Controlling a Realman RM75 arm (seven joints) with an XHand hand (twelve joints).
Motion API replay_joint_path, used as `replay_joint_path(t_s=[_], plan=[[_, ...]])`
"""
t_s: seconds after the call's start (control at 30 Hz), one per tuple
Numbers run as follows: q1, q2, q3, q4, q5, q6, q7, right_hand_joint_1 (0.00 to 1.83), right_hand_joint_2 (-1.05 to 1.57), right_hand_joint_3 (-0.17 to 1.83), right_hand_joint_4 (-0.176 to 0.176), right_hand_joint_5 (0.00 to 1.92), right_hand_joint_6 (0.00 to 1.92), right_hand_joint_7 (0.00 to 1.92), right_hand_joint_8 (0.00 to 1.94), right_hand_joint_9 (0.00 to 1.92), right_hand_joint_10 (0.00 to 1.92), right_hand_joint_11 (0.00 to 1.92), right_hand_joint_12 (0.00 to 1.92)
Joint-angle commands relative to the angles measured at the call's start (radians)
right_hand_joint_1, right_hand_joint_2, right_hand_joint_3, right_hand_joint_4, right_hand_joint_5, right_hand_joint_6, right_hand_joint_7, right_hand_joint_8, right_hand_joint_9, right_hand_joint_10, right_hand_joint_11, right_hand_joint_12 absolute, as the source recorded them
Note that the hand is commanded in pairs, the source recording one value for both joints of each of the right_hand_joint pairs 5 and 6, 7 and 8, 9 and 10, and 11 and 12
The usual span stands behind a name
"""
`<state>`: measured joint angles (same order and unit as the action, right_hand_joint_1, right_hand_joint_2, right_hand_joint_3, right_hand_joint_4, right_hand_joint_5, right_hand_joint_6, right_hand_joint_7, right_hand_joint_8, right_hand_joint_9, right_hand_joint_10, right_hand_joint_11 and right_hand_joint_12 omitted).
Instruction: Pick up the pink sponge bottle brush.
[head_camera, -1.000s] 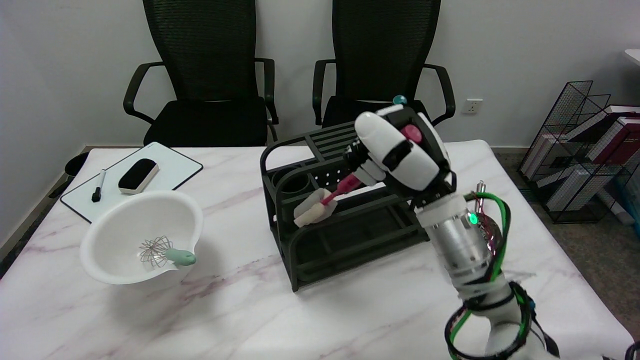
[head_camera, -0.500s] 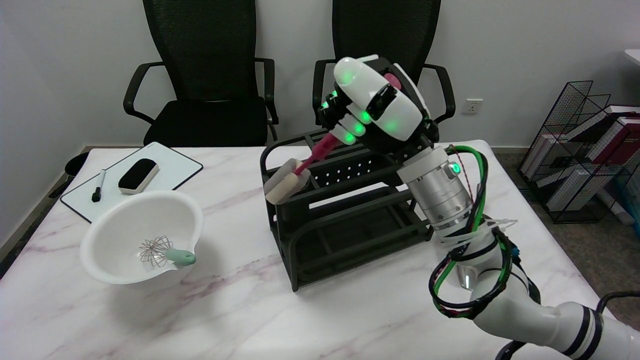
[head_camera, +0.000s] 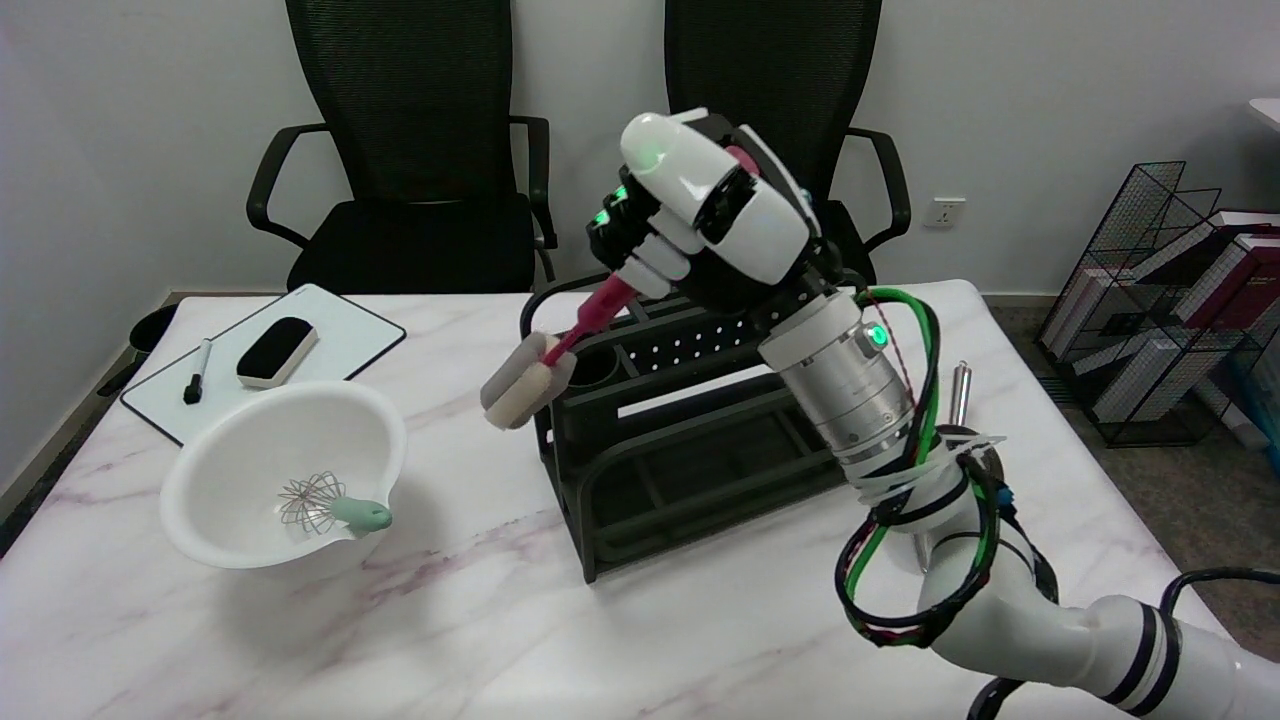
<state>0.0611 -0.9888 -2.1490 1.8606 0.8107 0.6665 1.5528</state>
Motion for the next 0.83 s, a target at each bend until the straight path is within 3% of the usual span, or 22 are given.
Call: replay_joint_path(t_s=[0.03, 0.83], plan=[[-0.079, -0.061, -0.081, -0.006, -0.080, -0.048, 0.015, 0.86, 1.57, 1.40, 0.000, 1.92, 1.92, 1.92, 1.92, 1.92, 1.92, 1.92, 1.92], [-0.046, -0.060, -0.029, -0.009, -0.073, -0.162, 0.024, 0.94, 1.57, 1.19, 0.000, 1.92, 1.92, 1.92, 1.92, 1.92, 1.92, 1.91, 1.91]])
